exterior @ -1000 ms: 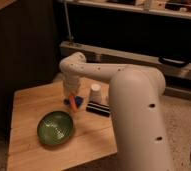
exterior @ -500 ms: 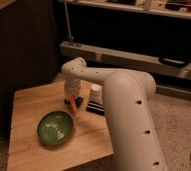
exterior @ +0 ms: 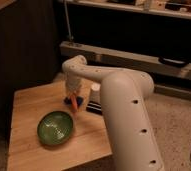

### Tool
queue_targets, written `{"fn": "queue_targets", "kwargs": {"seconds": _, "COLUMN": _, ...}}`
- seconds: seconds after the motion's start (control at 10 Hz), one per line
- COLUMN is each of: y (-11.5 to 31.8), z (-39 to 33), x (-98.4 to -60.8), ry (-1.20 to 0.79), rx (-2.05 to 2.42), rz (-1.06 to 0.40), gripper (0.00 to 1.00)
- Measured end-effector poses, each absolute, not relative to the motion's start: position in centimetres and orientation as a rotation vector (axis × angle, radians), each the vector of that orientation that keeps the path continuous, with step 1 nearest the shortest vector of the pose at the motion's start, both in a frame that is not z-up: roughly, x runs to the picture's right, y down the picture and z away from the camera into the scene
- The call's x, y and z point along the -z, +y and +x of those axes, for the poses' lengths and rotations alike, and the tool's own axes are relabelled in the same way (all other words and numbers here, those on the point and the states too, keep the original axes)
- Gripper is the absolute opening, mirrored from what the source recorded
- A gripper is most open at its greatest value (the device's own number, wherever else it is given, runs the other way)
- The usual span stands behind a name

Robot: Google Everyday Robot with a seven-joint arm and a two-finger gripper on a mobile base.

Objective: Place the pepper on the white sponge

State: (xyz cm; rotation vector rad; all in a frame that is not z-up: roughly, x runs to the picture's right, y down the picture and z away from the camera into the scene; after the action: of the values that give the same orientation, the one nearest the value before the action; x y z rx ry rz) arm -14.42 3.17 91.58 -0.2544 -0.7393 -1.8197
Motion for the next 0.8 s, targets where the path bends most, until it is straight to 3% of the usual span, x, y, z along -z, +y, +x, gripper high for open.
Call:
{"fn": "queue_targets", "kwargs": {"seconds": 0.2, "y": 3.59, "z": -15.13, "x": -92.17, "ry": -0.759, "rx": 1.824, "rz": -0.276, "gripper": 0.46}}
{"fn": "queue_targets", "kwargs": {"seconds": 0.5, "y": 3.61, "z": -15.28, "x": -92.40, "ry": -0.764, "rx": 1.822, "rz": -0.291, "gripper": 0.76}}
{"fn": "queue_targets", "kwargs": {"seconds": 0.8, "y": 3.78, "z": -15.12, "x": -92.41, "ry": -0.768, "rx": 1.805, "rz": -0.306, "gripper": 0.80}}
